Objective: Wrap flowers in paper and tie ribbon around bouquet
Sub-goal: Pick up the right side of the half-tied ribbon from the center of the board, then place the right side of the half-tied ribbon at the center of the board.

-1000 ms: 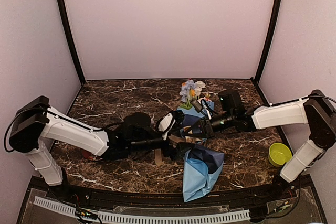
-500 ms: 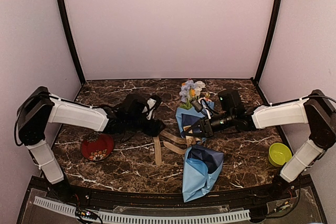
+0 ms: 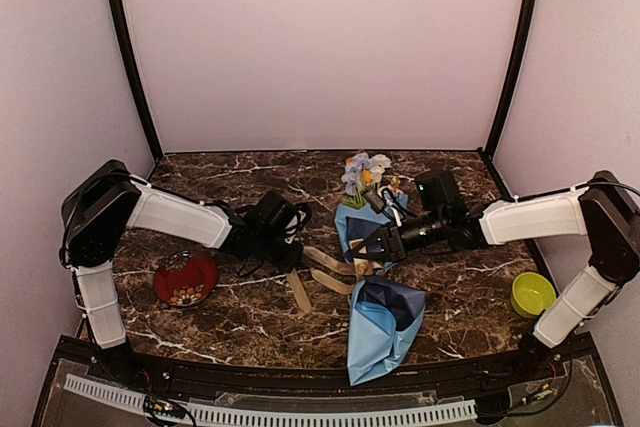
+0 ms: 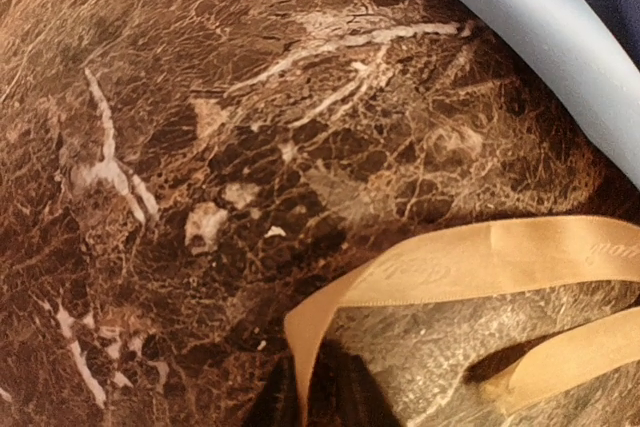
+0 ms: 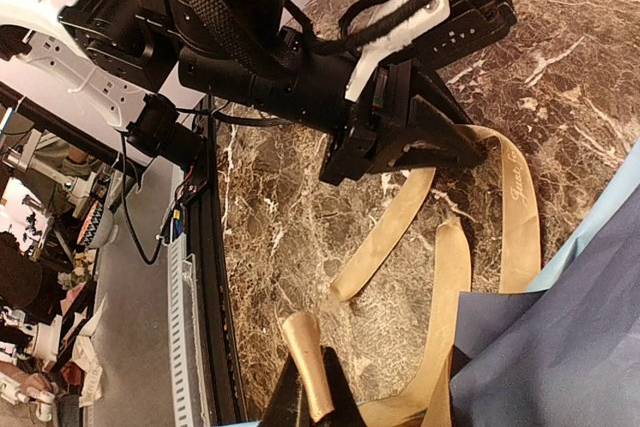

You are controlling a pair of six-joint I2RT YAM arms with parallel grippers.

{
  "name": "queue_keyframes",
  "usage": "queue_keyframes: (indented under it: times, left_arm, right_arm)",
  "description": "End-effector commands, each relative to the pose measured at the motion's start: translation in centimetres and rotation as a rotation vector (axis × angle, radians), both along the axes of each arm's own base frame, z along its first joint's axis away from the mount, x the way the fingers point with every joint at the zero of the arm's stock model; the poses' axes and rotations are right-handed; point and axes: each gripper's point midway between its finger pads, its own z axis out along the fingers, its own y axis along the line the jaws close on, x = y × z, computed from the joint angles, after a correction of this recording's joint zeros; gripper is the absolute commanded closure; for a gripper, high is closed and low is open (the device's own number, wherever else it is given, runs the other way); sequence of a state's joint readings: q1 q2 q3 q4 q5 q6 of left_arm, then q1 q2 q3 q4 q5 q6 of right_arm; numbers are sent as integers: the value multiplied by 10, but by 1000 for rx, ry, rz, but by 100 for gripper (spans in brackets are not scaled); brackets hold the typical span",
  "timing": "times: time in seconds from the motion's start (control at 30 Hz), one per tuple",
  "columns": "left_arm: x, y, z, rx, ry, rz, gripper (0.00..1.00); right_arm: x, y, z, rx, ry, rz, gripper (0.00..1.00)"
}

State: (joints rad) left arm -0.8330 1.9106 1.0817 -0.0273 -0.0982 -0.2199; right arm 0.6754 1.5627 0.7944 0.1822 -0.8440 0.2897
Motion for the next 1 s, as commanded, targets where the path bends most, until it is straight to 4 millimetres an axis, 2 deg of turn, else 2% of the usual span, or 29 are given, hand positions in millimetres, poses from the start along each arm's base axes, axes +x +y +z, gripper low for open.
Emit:
queue_keyframes:
  times: [0.0,0.1,0.17,0.23,0.3,0.33,0.43,0.53,0.6,0.73,0.97]
  left_arm:
    - [-11,12,0,36,34,-17,98]
    - [-11,4,19,-8,4,-56,100]
    - [-14,-12,49,-85,-52,-132,100]
    - [-28,-35,85,-165,-133,-274,100]
    - [-61,-60,119,-244,-195,-474,100]
    - [-86,-74,134,-284,-209,-598,100]
    - [-140,-99,166,-381,-204,-861,100]
    - [-170,-115,189,-469,-166,-1017,100]
    - [-181,-125,202,-516,-158,-1094,100]
    - [-197,-154,214,-587,-110,-1230,100]
    - [-203,-206,212,-697,-76,-1278,100]
  right_arm:
    - [6,6,16,28,-39,4,100]
    - [8,6,18,26,-41,-7,100]
    - [13,7,18,16,-37,-33,100]
    - [21,6,17,-11,-27,-73,100]
    - [28,7,18,-22,-15,-99,100]
    - [30,7,20,-18,-7,-107,100]
    - [32,10,27,15,28,-115,100]
    - [35,11,28,17,45,-128,100]
    - [38,11,29,14,51,-144,100]
    - [43,9,28,9,68,-174,100]
    - [47,8,27,4,82,-203,100]
